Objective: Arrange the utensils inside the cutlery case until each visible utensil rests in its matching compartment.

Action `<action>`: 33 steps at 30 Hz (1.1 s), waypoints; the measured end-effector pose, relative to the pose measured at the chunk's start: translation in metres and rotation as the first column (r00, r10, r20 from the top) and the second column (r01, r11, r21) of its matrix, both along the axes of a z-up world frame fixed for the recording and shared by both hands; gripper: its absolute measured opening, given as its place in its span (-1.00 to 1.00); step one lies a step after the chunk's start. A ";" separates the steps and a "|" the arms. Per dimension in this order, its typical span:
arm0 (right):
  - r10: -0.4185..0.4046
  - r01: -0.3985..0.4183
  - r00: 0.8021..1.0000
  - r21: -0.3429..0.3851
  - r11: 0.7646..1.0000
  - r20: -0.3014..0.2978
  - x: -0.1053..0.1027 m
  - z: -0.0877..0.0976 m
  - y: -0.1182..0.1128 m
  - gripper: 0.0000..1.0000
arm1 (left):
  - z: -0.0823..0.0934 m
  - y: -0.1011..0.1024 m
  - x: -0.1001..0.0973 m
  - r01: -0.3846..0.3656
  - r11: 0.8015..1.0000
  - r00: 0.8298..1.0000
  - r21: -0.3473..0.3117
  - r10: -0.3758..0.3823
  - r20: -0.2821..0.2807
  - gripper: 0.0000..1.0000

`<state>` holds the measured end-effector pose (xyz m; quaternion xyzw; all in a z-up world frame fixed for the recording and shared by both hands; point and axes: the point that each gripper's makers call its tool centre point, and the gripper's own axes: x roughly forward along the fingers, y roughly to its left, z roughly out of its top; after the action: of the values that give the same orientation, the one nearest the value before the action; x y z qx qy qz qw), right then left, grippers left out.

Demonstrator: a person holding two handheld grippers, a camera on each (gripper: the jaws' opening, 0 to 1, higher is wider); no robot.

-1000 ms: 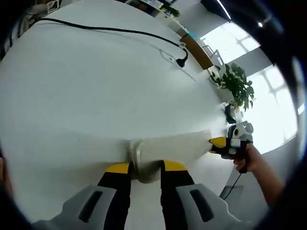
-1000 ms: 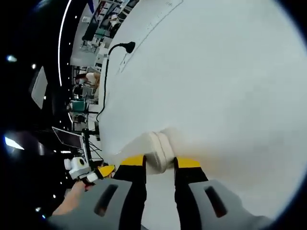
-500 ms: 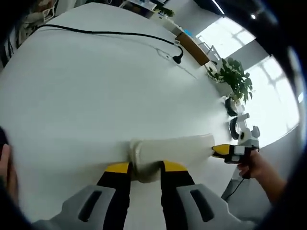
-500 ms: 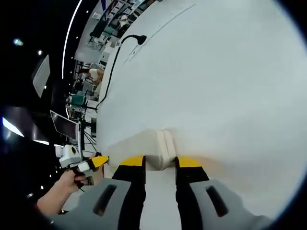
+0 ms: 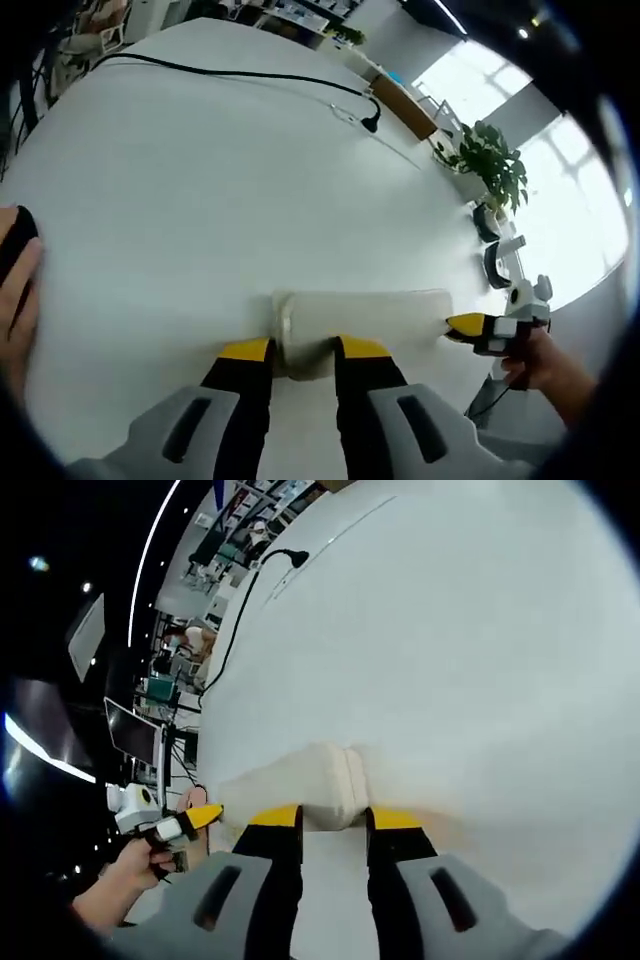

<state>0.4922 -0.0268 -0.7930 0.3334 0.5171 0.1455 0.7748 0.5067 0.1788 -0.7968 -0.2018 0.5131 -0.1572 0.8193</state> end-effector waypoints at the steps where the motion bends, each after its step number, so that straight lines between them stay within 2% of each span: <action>1: 0.011 -0.011 1.000 -0.017 1.000 0.007 0.002 0.000 0.000 -0.54 | -0.002 0.002 0.002 -0.021 1.000 1.000 -0.013 0.021 -0.006 -0.51; 4: 0.032 -0.030 0.999 -0.046 0.998 0.031 0.004 0.001 0.000 -0.51 | -0.004 0.004 0.003 -0.068 0.997 0.998 -0.036 0.067 -0.019 -0.48; 7: 0.046 -0.045 0.998 -0.054 0.998 0.032 0.000 0.001 0.000 -0.46 | -0.006 0.012 0.004 -0.089 0.996 0.996 -0.018 0.089 -0.010 -0.33; 9: 0.024 -0.021 0.998 -0.060 0.998 0.056 0.002 0.005 -0.004 -0.31 | -0.006 0.014 0.003 -0.083 0.996 0.997 -0.034 0.083 -0.007 -0.31; 12: -0.006 0.013 0.995 -0.062 0.998 0.102 0.009 0.011 -0.012 -0.10 | 0.002 0.016 0.006 -0.090 0.995 0.995 -0.046 0.092 0.033 -0.05; 14: -0.014 0.022 0.993 -0.066 0.998 0.119 0.008 0.019 -0.016 -0.09 | 0.008 0.015 0.007 -0.084 0.995 0.994 -0.054 0.087 0.063 0.03; 15: -0.001 0.012 0.987 -0.070 0.998 0.163 0.011 0.025 -0.017 -0.09 | 0.012 0.014 0.005 -0.078 0.995 0.994 -0.056 0.081 0.069 0.01; 16: 0.010 0.004 0.984 -0.079 0.997 0.176 0.011 0.029 -0.019 -0.09 | 0.019 0.010 0.005 -0.035 0.997 0.994 -0.070 0.042 0.097 -0.03; 17: 0.032 -0.013 0.981 -0.101 0.995 0.192 0.010 0.033 -0.021 -0.07 | 0.023 0.011 0.004 -0.033 0.997 0.993 -0.066 0.041 0.113 -0.01; 18: 0.062 -0.035 0.972 -0.121 0.992 0.227 0.011 0.038 -0.022 -0.07 | 0.032 0.011 0.010 -0.015 0.998 0.984 -0.065 0.026 0.178 0.05; 20: 0.125 -0.083 0.947 -0.148 0.985 0.296 0.011 0.052 -0.019 -0.06 | 0.040 0.007 0.005 0.017 0.997 0.983 -0.073 -0.004 0.183 0.16; 21: 0.181 -0.128 0.916 -0.168 0.978 0.357 0.011 0.063 -0.014 -0.02 | 0.049 0.005 0.004 0.058 0.997 0.974 -0.057 -0.044 0.223 0.17; 24: 0.303 -0.215 0.848 -0.240 0.947 0.436 0.000 0.082 -0.005 0.12 | 0.079 0.002 0.004 0.176 0.984 0.914 0.038 -0.178 0.364 0.23; 26: 0.343 -0.228 0.811 -0.284 0.931 0.474 -0.005 0.093 -0.003 0.09 | 0.095 0.002 0.002 0.187 0.981 0.892 0.052 -0.192 0.410 0.33; 27: 0.368 -0.242 0.790 -0.303 0.922 0.490 -0.011 0.101 -0.002 0.10 | 0.106 0.000 -0.002 0.195 0.980 0.882 0.041 -0.193 0.429 0.41; 28: 0.391 -0.255 0.780 -0.323 0.911 0.488 -0.016 0.105 -0.002 0.14 | 0.114 0.000 -0.005 0.189 0.982 0.880 0.024 -0.180 0.440 0.47; 29: 0.417 -0.260 0.761 -0.354 0.898 0.498 -0.025 0.111 -0.002 0.19 | 0.128 -0.004 -0.012 0.196 0.981 0.869 -0.011 -0.168 0.466 0.48; 30: 0.452 -0.268 0.728 -0.393 0.880 0.515 -0.032 0.117 -0.003 0.23 | 0.139 -0.006 -0.016 0.205 0.979 0.847 -0.011 -0.172 0.502 0.48; 31: 0.477 -0.255 0.705 -0.439 0.861 0.525 -0.038 0.121 -0.009 0.24 | 0.152 -0.004 -0.021 0.200 0.980 0.818 0.019 -0.178 0.547 0.49; 32: 0.483 -0.250 0.697 -0.452 0.856 0.530 -0.043 0.124 -0.012 0.24 | 0.155 -0.004 -0.024 0.203 0.979 0.808 0.030 -0.185 0.559 0.50; 33: 0.502 -0.254 0.681 -0.471 0.845 0.533 -0.052 0.130 -0.014 0.24 | 0.165 -0.005 -0.033 0.219 0.975 0.786 0.042 -0.201 0.585 0.50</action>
<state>0.4401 -0.0406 -0.6629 0.0000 0.2983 0.3122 0.9020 0.4738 0.1740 -0.6315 -0.0969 0.2526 -0.3090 0.9118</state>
